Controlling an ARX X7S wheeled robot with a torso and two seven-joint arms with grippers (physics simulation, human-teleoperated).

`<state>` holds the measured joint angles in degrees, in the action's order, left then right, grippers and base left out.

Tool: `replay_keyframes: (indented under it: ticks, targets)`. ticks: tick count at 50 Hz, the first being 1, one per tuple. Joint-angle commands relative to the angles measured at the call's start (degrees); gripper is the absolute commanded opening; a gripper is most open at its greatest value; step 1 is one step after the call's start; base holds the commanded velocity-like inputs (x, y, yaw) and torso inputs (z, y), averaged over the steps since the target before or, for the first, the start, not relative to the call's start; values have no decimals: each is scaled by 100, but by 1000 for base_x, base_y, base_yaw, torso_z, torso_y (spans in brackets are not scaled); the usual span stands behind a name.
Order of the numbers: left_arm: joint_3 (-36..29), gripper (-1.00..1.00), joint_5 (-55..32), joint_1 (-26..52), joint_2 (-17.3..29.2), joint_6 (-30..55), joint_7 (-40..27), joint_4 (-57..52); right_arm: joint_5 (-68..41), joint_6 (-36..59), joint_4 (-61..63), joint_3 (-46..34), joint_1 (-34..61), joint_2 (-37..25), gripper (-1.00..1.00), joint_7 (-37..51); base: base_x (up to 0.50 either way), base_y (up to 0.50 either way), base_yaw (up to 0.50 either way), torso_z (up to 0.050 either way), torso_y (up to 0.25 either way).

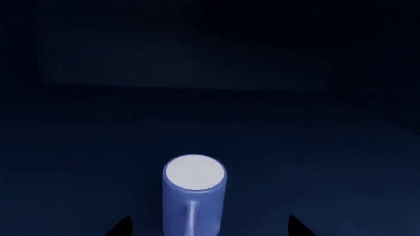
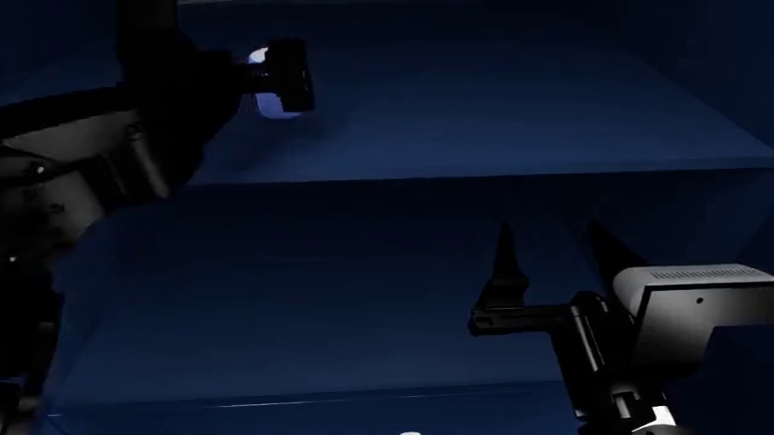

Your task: A wet mug is on the counter and needs to be dried. Pick it up and place it upside down in the open cabinet.

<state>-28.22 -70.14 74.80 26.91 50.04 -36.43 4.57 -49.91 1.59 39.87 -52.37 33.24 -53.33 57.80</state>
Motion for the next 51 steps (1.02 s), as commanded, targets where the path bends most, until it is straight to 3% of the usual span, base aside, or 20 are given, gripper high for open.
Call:
replay_keyframes:
  ticks: [1, 13, 20, 28, 39, 51]
  targets:
    - [722, 100, -1176, -977, 815, 181, -1070, -2605, 41, -20, 4, 5, -34, 3, 100, -1, 0, 0, 0, 0, 0]
    - [1684, 100, -1151, -3320, 1934, -626, -1507, -5247, 140, -48, 95, 54, -109, -86, 100, 150, 0, 0, 0, 0, 0]
    - [1928, 100, -8, -4832, 2025, -1136, -1187, -6031, 513, -192, 284, 89, -315, -239, 100, 371, 0, 0, 0, 0, 0]
    - [2048, 100, 1326, -6234, 1940, -1849, -651, -6154, 1086, -544, 390, 98, -701, -404, 100, 561, 0, 0, 0, 0, 0]
    - [2174, 100, 2245, -7326, 2044, -2761, -509, -6433, 1954, -1339, 574, 188, -1304, -692, 100, 836, 0, 0, 0, 0, 0]
    - [2054, 100, 2795, -7793, 2141, -3472, -427, -6301, 2075, -1684, 679, 303, -1600, -1058, 100, 1035, 0, 0, 0, 0, 0]
